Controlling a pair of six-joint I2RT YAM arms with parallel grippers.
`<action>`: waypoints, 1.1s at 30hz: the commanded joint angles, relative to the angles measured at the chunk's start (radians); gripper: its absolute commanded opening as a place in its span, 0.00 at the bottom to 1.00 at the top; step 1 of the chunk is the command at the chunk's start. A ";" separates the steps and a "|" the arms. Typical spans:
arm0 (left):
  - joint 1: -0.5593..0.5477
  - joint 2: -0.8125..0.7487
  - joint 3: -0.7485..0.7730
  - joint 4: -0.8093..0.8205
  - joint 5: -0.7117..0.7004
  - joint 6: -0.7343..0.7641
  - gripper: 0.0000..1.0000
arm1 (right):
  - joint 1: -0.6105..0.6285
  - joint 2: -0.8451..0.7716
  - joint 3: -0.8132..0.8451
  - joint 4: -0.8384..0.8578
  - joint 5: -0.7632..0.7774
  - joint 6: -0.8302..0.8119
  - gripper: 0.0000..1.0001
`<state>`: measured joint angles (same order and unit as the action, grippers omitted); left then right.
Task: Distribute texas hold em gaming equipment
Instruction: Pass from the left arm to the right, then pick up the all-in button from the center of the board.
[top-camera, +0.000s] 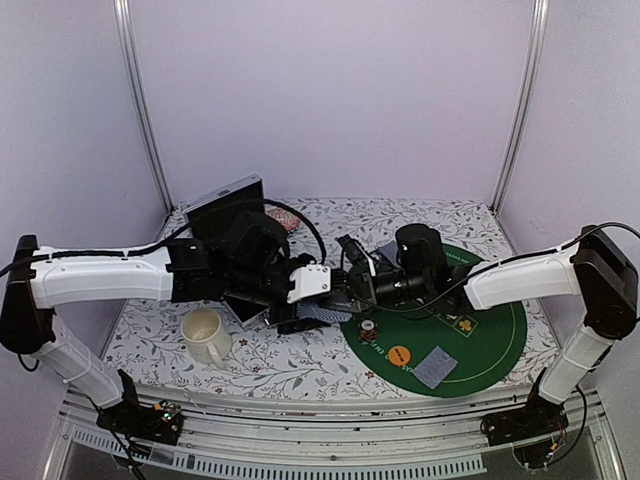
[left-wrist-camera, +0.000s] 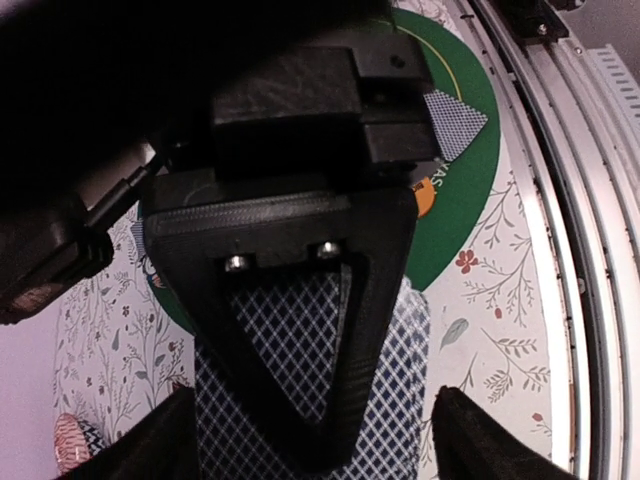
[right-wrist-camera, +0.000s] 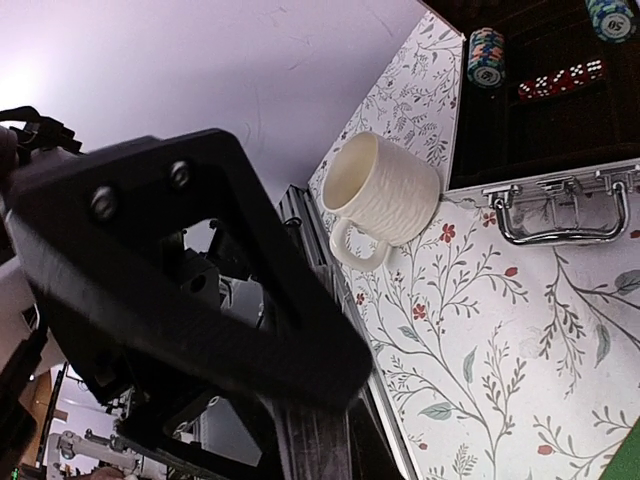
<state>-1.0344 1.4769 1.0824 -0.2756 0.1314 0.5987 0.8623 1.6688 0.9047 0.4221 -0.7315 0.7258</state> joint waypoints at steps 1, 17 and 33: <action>0.056 0.038 0.090 -0.052 0.102 -0.042 0.92 | -0.084 -0.079 -0.062 0.031 -0.006 0.000 0.02; 0.336 0.762 0.866 -0.416 0.009 -0.328 0.98 | -0.522 -0.416 -0.149 -0.378 0.068 -0.301 0.02; 0.414 1.030 1.051 -0.576 0.068 -0.305 0.92 | -0.526 -0.391 -0.191 -0.406 0.018 -0.341 0.02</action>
<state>-0.6518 2.5072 2.1326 -0.7776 0.1314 0.2848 0.3397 1.2816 0.7250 0.0139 -0.6918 0.3996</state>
